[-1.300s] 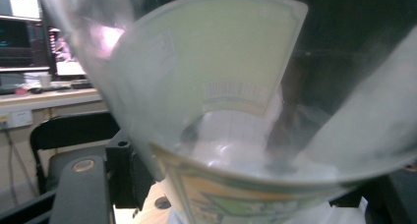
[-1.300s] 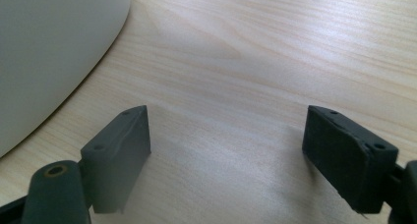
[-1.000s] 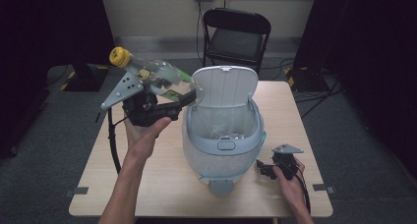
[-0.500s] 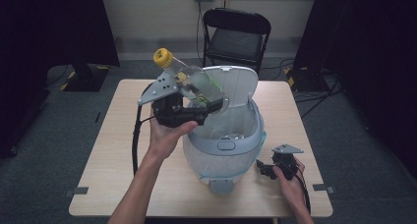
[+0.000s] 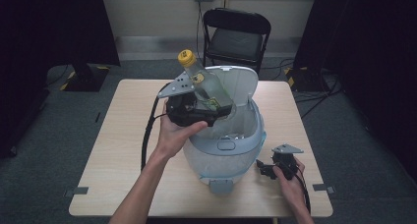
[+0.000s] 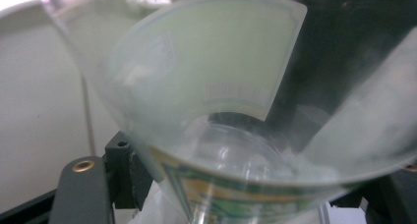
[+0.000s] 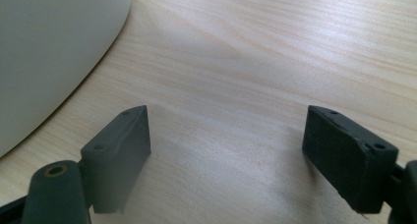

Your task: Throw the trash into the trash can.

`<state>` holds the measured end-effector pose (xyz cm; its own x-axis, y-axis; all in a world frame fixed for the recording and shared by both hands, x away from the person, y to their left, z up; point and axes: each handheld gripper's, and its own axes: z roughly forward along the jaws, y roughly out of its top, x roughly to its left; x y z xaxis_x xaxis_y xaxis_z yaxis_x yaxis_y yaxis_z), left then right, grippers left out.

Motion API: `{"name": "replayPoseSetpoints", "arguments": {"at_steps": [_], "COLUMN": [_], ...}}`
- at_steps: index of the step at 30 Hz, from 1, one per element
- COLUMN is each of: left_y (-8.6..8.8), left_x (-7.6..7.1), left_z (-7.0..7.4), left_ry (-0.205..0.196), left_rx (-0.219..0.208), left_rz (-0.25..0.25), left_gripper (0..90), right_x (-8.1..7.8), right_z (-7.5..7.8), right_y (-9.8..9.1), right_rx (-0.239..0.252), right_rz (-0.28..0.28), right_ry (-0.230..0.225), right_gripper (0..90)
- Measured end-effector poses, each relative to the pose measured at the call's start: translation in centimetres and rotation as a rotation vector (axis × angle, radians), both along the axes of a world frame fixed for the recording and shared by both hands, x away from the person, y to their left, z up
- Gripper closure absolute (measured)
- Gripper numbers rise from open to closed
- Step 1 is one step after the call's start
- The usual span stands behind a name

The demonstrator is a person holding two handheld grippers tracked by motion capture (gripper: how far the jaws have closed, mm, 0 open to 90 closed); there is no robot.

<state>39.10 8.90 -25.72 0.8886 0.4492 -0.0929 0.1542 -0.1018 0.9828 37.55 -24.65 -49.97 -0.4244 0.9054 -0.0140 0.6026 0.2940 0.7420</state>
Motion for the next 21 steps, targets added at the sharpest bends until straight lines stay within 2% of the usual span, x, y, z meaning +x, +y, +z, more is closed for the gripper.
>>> {"name": "replayPoseSetpoints", "arguments": {"at_steps": [3,9,10,12,16,19,21], "left_y": [0.05,0.18,0.14,0.06,-0.35,-0.42,-0.41], "left_x": [0.16,0.35,0.37,0.46,0.52,0.53,0.69], "left_z": [-0.09,-0.13,-0.16,-0.22,-0.12,-0.01,-0.06], "left_ry": [0.007,0.037,0.044,0.047,0.037,0.044,0.048], "left_rx": [0.014,0.074,0.072,0.075,0.121,0.103,0.109], "left_rz": [-0.002,-0.028,-0.029,-0.030,-0.019,-0.012,-0.014], "left_gripper": [27.6,26.8,26.4,26.0,25.4,25.4,25.3], "right_x": [0.00,0.00,0.00,0.00,0.01,0.00,0.00], "right_z": [0.00,0.00,0.00,0.00,0.00,0.00,0.00], "right_y": [0.00,0.00,0.00,0.00,0.00,0.00,0.00], "right_rx": [0.000,0.000,0.000,0.000,0.000,0.000,0.000], "right_rz": [0.000,0.000,0.000,0.000,0.000,0.000,0.000], "right_ry": [0.000,0.000,0.000,0.000,0.000,0.000,0.000], "right_gripper": [17.2,17.2,17.2,17.2,17.2,17.2,17.2]}}
